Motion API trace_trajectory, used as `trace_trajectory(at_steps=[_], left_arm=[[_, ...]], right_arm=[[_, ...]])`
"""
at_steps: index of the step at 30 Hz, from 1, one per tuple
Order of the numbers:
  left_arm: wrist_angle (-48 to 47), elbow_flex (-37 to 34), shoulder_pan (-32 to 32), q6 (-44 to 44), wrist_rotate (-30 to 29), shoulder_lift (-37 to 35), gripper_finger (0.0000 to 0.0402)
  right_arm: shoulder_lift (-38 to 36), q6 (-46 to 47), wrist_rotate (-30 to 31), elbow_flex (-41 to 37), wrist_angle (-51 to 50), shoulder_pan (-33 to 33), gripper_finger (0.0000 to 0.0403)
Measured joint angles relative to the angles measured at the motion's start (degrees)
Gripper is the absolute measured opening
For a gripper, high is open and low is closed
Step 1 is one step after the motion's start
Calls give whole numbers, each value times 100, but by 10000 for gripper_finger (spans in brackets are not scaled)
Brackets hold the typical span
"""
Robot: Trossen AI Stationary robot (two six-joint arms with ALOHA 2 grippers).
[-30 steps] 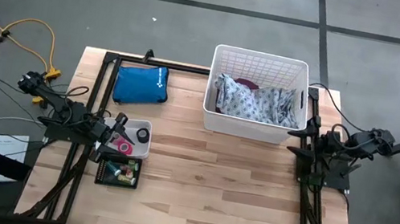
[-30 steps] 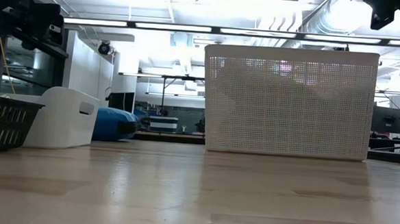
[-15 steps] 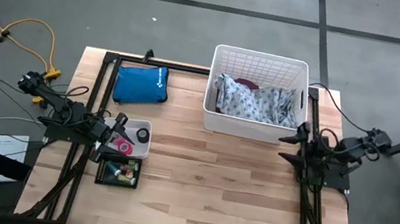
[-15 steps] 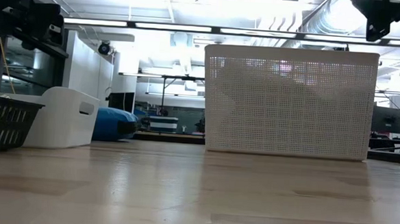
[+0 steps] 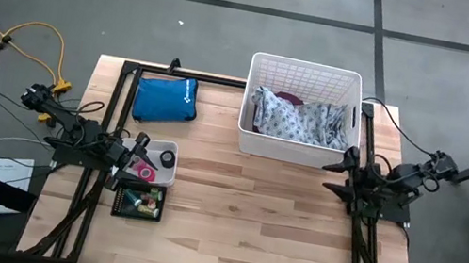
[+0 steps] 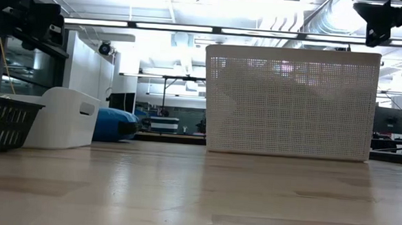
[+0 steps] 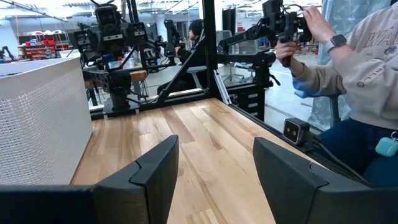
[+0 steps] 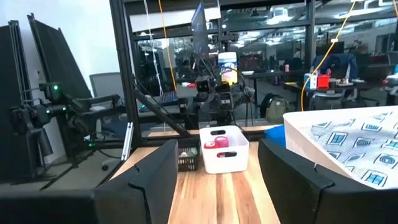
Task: Pick & place medical supplies in basket/bin
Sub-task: Return to Home Position
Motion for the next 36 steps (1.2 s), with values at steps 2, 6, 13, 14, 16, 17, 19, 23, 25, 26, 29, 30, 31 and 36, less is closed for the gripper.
trace_trajectory(at_steps=[2, 6, 13, 14, 16, 17, 19, 23, 25, 26, 29, 30, 31, 36], left_arm=[[0, 0, 0, 0, 0, 0, 201], [0, 0, 0, 0, 0, 0, 201], [1, 0, 0, 0, 2, 0, 201], [0, 0, 0, 0, 0, 0, 201], [0, 0, 0, 0, 1, 0, 201], [0, 0, 0, 0, 0, 0, 201], [0, 0, 0, 0, 0, 0, 201], [1, 0, 0, 0, 0, 0, 201], [0, 0, 0, 0, 1, 0, 201], [0, 0, 0, 0, 0, 0, 201], [0, 0, 0, 0, 0, 0, 201], [2, 0, 0, -1, 0, 0, 201], [2, 0, 0, 0, 1, 0, 201], [2, 0, 0, -1, 0, 0, 201]], right_arm=[[0, 78, 0, 0, -47, 0, 210], [0, 253, -15, -65, 2, 0, 210], [0, 293, -361, -756, 1190, 0, 210], [0, 289, -405, -836, 1312, 0, 210], [0, 285, -441, -957, 1500, 0, 210], [0, 287, -439, -994, 1579, 0, 210], [0, 312, -441, -1093, 1738, 0, 210], [0, 333, -447, -1178, 1942, -1, 210], [0, 344, -459, -1178, 1898, 0, 210], [0, 344, -461, -1180, 1913, 0, 210], [0, 344, -463, -1180, 1922, 0, 210], [0, 344, -463, -1182, 1918, 0, 210], [0, 344, -463, -1182, 1908, 0, 210], [0, 346, -566, -1182, 1560, -2, 210]])
